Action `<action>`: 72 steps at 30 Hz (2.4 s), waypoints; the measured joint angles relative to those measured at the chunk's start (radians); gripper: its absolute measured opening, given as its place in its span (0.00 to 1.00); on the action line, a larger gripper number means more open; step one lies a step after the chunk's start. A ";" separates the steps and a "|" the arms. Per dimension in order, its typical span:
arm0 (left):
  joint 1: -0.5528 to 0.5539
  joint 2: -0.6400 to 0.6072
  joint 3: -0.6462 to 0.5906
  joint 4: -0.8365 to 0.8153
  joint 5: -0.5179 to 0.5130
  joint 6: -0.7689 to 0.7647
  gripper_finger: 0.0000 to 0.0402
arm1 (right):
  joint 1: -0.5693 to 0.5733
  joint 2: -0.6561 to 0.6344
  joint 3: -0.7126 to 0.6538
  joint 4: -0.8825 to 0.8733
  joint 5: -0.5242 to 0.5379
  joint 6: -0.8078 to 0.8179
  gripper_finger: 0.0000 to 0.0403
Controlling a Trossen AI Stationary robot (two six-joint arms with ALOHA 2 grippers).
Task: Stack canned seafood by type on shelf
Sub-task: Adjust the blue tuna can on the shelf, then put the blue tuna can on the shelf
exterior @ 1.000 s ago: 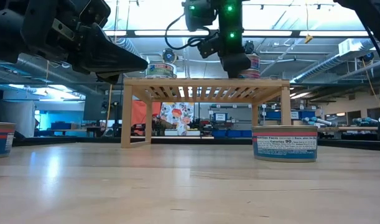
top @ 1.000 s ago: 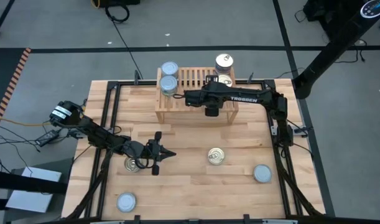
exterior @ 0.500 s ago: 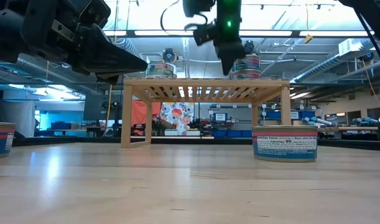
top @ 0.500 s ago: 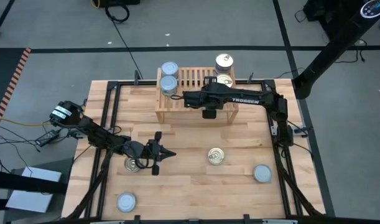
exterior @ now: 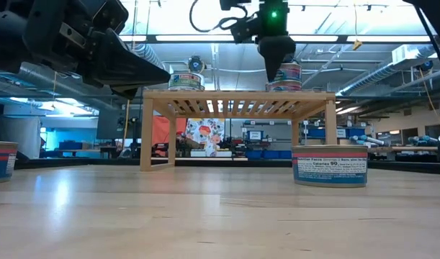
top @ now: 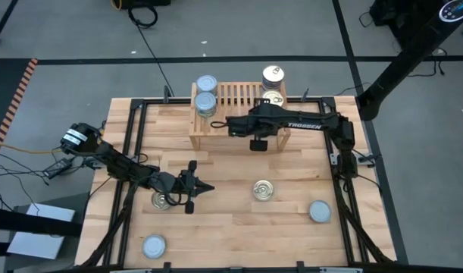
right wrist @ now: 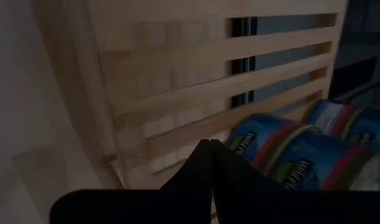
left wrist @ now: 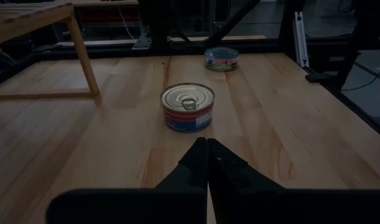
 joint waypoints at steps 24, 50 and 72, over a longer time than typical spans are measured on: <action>-0.004 0.000 0.000 0.000 0.000 0.001 0.01 | -0.109 0.001 -0.097 0.032 0.064 -0.015 0.02; -0.004 0.000 0.000 -0.003 -0.010 0.002 0.01 | 0.012 -0.080 -0.093 0.046 0.033 -0.034 0.02; -0.004 0.000 0.000 0.002 -0.012 0.025 0.01 | 0.589 -0.289 -0.586 0.526 -0.299 0.404 0.05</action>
